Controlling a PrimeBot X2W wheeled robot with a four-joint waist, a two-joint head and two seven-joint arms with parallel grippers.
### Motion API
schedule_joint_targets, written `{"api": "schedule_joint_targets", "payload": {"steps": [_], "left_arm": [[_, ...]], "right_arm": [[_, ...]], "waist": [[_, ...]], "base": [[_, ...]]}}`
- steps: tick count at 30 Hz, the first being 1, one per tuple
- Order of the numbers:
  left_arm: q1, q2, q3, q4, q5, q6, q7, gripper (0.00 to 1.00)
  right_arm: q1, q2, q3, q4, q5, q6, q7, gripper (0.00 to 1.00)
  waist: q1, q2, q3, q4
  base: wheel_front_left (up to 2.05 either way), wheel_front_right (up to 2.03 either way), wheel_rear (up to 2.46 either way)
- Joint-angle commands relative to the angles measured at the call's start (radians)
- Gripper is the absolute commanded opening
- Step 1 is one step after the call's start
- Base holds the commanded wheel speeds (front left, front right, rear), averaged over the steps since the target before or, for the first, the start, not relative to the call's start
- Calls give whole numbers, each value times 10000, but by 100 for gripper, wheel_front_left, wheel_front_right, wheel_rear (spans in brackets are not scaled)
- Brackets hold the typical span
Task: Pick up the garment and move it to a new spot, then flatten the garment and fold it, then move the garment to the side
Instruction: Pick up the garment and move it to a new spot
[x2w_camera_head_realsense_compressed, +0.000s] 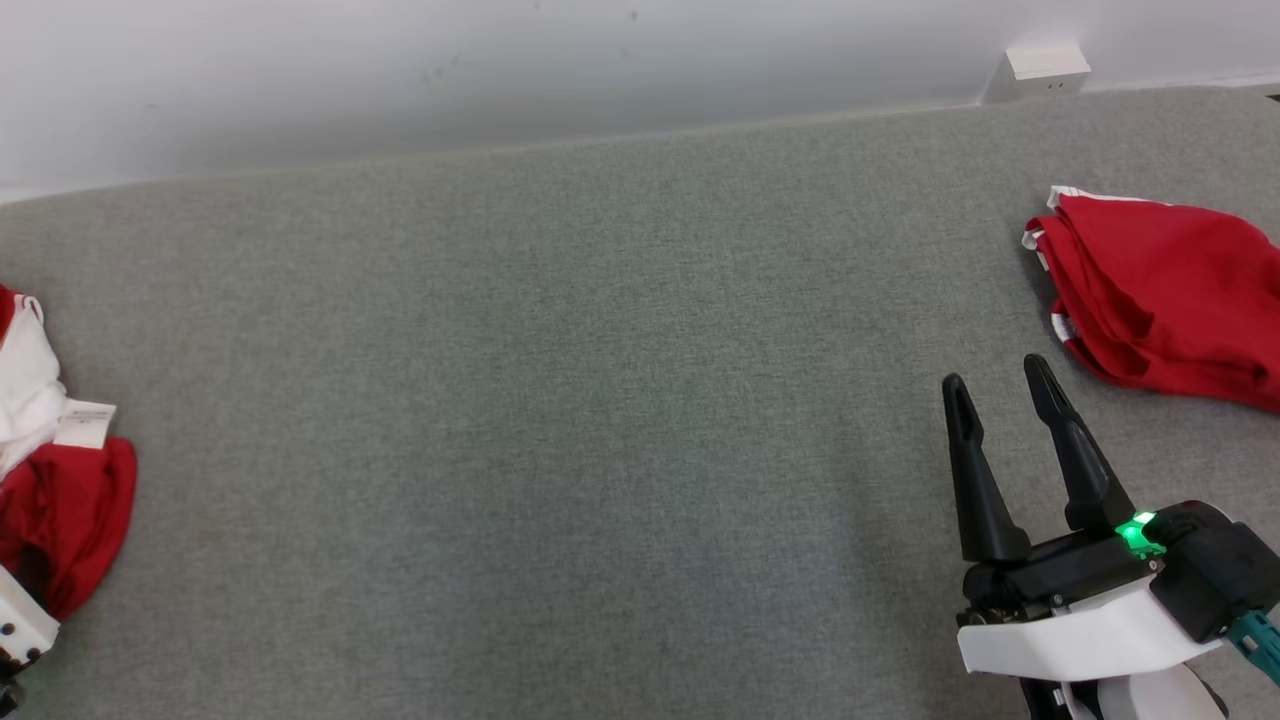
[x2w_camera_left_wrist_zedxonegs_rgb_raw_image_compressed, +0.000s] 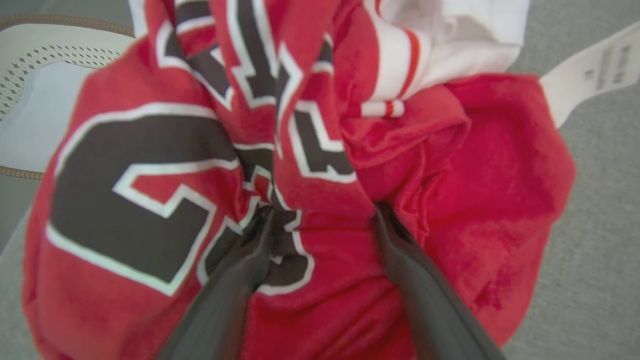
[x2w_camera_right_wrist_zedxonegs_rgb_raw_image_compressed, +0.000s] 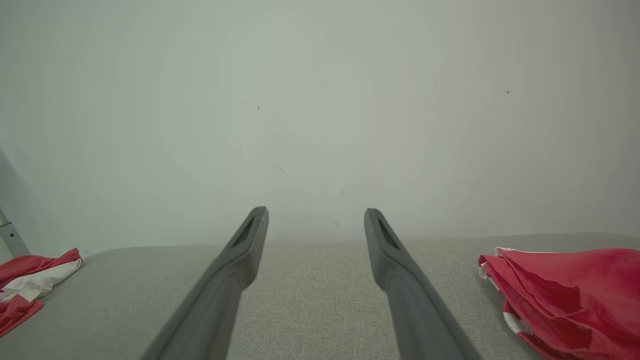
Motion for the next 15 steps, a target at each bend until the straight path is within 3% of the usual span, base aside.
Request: {"api": "schedule_joint_targets", "payload": {"steps": [1,2,3,15], "left_arm": [[368,-583,-180,649,-31,-40,166,76],[302,-572,-189,657,-47,-68,15,29],[227,-545,-179,660,-68,-88,-149,0],[-628,-10,-1217,-1,563,-386,-1280,0]], "right_arm": [[-86,38,-59,34,-1,-23,-29,100],[-75,41,-73,38,-7,-22,-29,100],[-50,47,-77,52,-3,-23,-29,100],[630,111,17,295,136,-22,-29,100]], "waist": [[0,-1,-53,53],[0,-1,-102,99],[0,-1,-175,151],[0,-1,-1932,823]], "base": [[0,0,0],[0,0,0],[0,0,0],[0,0,0]]}}
